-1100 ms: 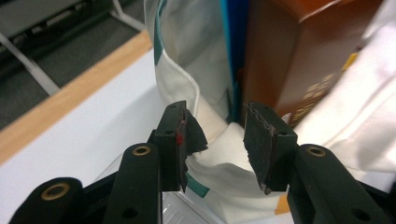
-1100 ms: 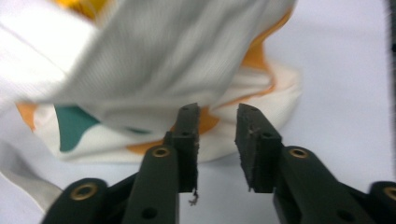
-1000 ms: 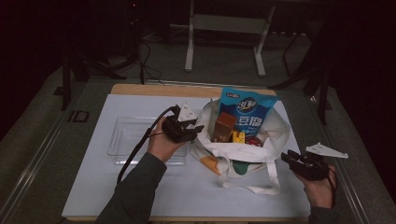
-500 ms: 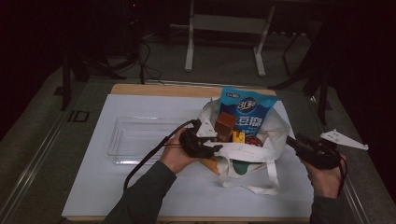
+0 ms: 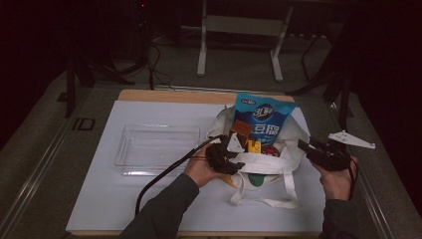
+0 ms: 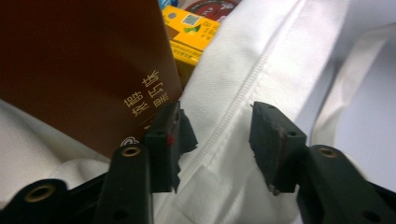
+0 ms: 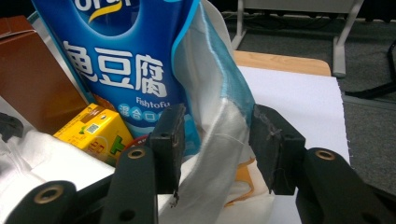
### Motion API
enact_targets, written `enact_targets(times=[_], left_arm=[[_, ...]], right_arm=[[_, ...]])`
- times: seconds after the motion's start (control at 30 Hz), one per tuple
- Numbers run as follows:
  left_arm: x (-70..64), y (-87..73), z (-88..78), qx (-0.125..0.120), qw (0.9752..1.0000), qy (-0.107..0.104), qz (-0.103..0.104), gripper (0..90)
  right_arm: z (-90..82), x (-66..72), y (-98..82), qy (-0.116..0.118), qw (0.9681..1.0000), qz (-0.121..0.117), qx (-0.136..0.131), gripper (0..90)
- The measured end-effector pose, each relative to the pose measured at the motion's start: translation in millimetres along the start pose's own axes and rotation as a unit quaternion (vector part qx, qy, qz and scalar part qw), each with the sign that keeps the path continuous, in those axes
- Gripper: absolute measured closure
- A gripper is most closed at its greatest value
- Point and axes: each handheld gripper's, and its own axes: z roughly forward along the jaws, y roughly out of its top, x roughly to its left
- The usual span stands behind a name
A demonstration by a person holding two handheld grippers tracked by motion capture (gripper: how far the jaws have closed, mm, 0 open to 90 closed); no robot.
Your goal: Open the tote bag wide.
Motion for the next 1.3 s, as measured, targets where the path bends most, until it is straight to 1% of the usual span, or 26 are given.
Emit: enact_targets(times=[0.07,0.1,0.17,0.2,0.23,0.27,0.3,0.37,0.4,0.47,0.5,0.57,0.7,0.73,0.87,0.97,1.1,1.2,1.3], left_arm=[[0.6,0.0,0.6,-0.005,1.0000,0.005,-0.003,56.1],[0.5,0.1,-0.2,-0.010,0.9999,0.011,-0.004,56.0],[0.5,-0.2,-1.0,-0.011,0.9995,0.031,-0.003,53.4],[0.5,-0.2,-1.0,-0.011,0.9995,0.031,-0.003,52.1],[1.5,-0.8,1.2,-0.002,0.9995,0.032,0.001,52.1],[1.8,-1.1,2.2,-0.002,0.9996,0.030,0.000,50.4],[2.3,-1.0,2.9,0.000,0.9996,0.027,0.000,51.0],[2.6,-1.0,4.4,0.003,0.9997,0.023,0.000,53.5],[2.6,-1.2,5.1,0.005,0.9997,0.023,0.002,56.5],[1.9,-1.8,7.1,0.008,0.9999,0.012,0.002,60.9],[0.5,-2.1,8.0,0.011,0.9999,0.008,0.007,65.0],[-3.4,-2.2,9.9,0.022,0.9995,0.011,0.021,69.8],[-7.8,-4.3,9.8,0.035,0.9988,0.013,0.033,83.8],[-8.6,-5.2,10.0,0.037,0.9987,0.011,0.034,86.7],[-16.6,-8.3,16.1,0.056,0.9972,0.005,0.050,87.7],[-23.4,-13.0,25.8,0.073,0.9953,0.013,0.063,87.7],[-24.0,-19.7,34.7,0.072,0.9959,0.019,0.051,87.2],[-24.4,-22.9,37.4,0.069,0.9966,0.023,0.039,86.9],[-27.5,-26.4,41.5,0.067,0.9964,0.033,0.040,86.4]], right_arm=[[0.5,-1.0,-0.6,0.000,1.0000,0.001,0.000,55.8],[0.7,-1.5,-1.0,0.000,1.0000,0.001,0.001,55.8],[0.7,-2.6,-2.0,0.000,1.0000,0.002,0.001,55.5],[0.7,-2.6,-2.0,0.000,1.0000,0.002,0.001,55.5],[0.7,-3.0,-2.3,0.000,1.0000,0.002,0.001,55.5],[1.3,-3.6,-2.9,0.001,1.0000,0.004,0.000,55.4],[1.7,-3.6,-3.1,0.002,1.0000,0.004,0.000,55.7],[2.4,-3.3,-3.1,0.001,1.0000,0.005,-0.001,56.2],[2.7,-3.1,-2.9,0.001,1.0000,0.005,-0.002,56.7],[2.7,-3.0,-1.9,-0.001,1.0000,0.004,-0.005,58.0],[2.6,-2.7,-1.2,-0.002,1.0000,0.005,-0.006,58.6],[2.4,-2.6,0.0,-0.003,1.0000,0.004,-0.008,60.8],[2.5,-1.5,0.5,-0.005,1.0000,0.000,-0.006,66.4],[2.4,-1.3,0.4,-0.009,0.9999,-0.003,-0.006,68.0],[3.0,-0.8,-1.5,-0.014,0.9999,-0.007,0.000,71.5],[5.8,-0.9,-3.5,-0.024,0.9996,-0.014,0.007,73.4],[13.7,-2.4,-9.4,-0.031,0.9991,-0.017,0.024,77.1],[23.2,-5.2,-18.2,-0.025,0.9988,-0.015,0.041,83.0],[36.1,-6.3,-29.7,-0.018,0.9981,-0.012,0.058,83.8]])
